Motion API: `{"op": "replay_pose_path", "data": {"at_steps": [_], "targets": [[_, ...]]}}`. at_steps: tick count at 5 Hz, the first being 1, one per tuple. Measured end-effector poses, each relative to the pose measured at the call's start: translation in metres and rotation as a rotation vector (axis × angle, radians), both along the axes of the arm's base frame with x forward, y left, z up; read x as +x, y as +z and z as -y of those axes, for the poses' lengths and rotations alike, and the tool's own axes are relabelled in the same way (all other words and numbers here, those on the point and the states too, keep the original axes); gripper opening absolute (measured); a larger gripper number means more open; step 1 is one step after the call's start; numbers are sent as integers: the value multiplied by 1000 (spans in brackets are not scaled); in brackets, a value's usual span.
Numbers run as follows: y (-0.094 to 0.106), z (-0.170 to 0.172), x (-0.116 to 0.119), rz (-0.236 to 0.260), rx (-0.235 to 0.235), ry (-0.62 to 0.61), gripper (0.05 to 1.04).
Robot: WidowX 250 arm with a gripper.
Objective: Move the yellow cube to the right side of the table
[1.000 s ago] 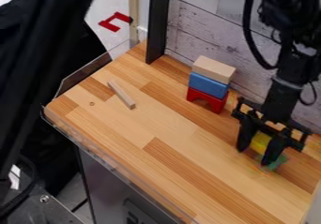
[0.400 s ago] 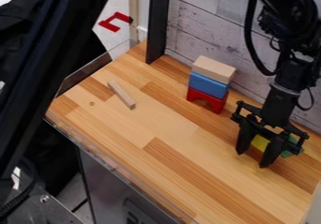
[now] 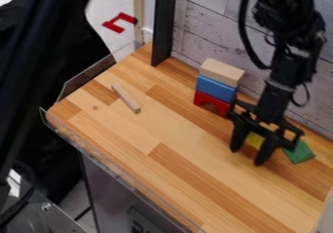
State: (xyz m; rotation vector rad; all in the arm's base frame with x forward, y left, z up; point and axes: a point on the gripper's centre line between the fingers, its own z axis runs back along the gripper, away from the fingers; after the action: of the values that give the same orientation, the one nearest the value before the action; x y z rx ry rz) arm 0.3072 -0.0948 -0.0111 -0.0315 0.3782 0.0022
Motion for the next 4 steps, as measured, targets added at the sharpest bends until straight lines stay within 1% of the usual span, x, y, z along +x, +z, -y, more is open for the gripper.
{"op": "replay_pose_path", "data": {"at_steps": [1,2,3,4], "targets": [[3,-9,1,12,7,29,540],[3,-12,2,11,9,43,522],[5,-4,1,10,-7,25,522],[2,13,0,-8,-31,-29,522]]}}
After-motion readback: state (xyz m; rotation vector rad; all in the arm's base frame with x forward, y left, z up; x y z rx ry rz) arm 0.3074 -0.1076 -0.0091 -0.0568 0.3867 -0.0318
